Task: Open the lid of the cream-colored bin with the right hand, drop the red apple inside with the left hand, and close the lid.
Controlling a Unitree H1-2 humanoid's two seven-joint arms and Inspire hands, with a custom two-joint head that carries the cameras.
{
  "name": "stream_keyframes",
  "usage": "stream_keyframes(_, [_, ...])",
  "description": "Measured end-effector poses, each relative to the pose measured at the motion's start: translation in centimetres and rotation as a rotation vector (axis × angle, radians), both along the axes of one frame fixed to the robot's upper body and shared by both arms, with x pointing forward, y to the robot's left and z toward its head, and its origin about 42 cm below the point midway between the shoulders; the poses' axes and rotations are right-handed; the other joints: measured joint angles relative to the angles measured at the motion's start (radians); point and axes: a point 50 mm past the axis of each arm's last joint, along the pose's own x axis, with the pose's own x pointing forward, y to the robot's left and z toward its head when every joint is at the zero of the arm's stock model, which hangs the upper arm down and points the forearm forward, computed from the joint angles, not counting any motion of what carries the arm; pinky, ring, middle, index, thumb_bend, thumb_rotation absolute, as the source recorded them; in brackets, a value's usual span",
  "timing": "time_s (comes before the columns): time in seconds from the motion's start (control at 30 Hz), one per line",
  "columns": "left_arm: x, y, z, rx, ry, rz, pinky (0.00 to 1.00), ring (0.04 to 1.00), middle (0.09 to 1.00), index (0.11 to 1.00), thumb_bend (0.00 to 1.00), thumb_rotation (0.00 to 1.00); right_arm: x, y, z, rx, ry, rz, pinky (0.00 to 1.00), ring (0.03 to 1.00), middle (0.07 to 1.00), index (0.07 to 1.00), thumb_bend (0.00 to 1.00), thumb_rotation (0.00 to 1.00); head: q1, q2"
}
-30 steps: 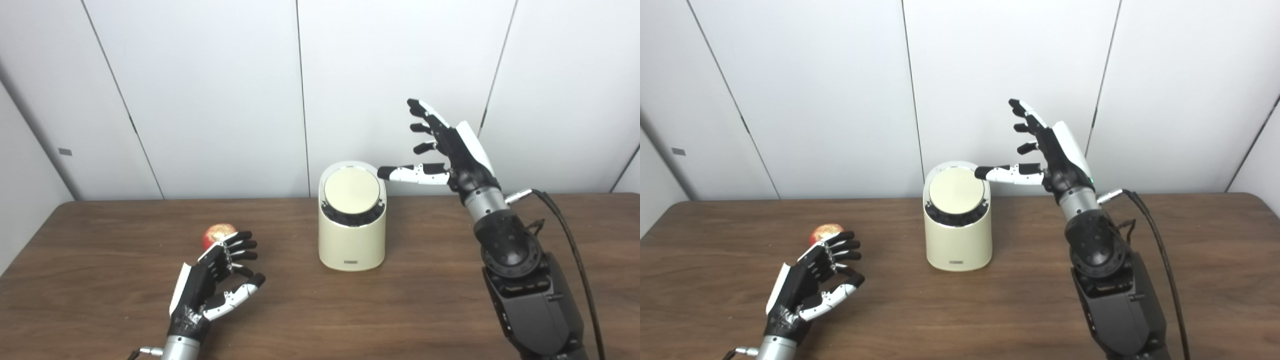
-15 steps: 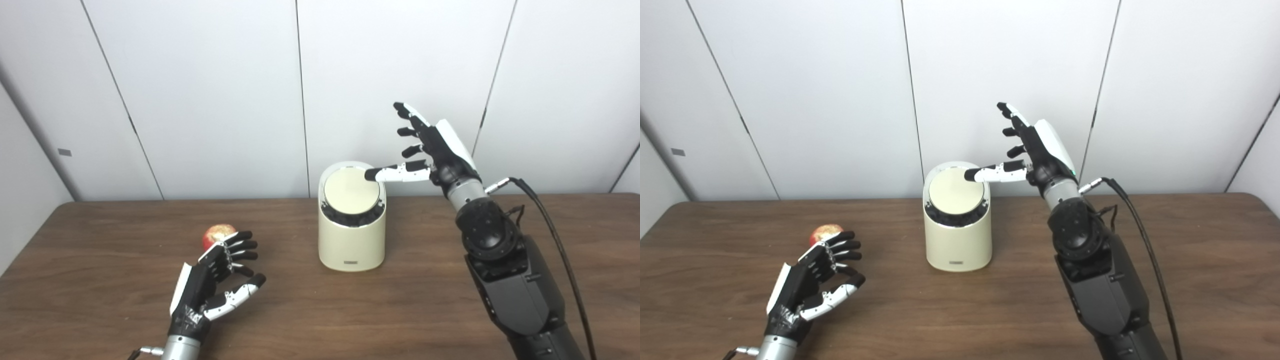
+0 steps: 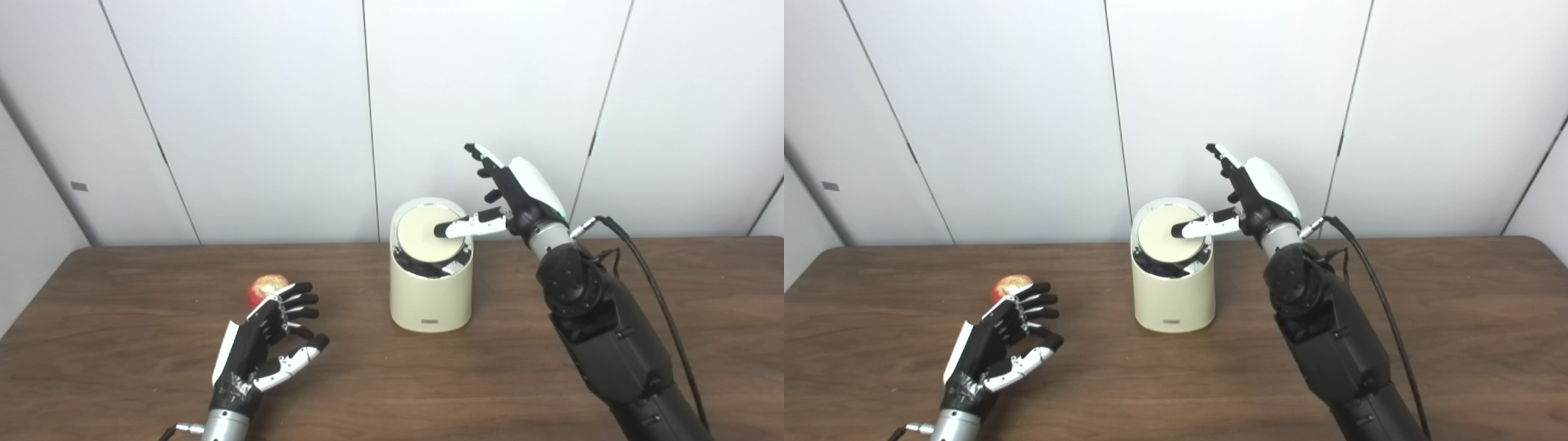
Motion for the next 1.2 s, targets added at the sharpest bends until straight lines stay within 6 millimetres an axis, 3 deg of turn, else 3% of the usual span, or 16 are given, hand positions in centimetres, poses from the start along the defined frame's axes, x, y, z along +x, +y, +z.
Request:
stream_keyframes(0.13, [0.0, -0.1, 0.0, -0.005, 0.000, 0.000, 0.54, 0.704, 0.739, 0.788, 0.62, 0.08, 0.0, 0.6, -0.3, -0.044, 0.000, 0.009, 0.65, 0.848, 0.916, 0.945, 0.99, 0.32, 0.000, 0.000])
stream_keyframes(0.63, [0.0, -0.1, 0.0, -0.009, 0.001, 0.001, 0.54, 0.697, 0.736, 0.784, 0.62, 0.09, 0.1, 1.5, -1.3, -0.117, 0.023, 0.025, 0.67, 0.877, 0.947, 0.956, 0.99, 0.35, 0.003, 0.012])
stream_keyframes(1.0, [0.0, -0.3, -0.1, -0.010, 0.016, 0.002, 0.54, 0.696, 0.738, 0.785, 0.63, 0.12, 0.2, 2.0, -1.2, -0.179, 0.003, 0.029, 0.73, 0.880, 0.957, 0.946, 0.94, 0.28, 0.006, 0.023])
stream_keyframes(1.2, [-0.1, -0.5, -0.1, -0.012, 0.016, -0.001, 0.54, 0.693, 0.740, 0.785, 0.62, 0.11, 0.4, 3.0, 0.1, -0.314, -0.035, 0.035, 0.69, 0.865, 0.952, 0.932, 0.90, 0.22, 0.006, 0.026])
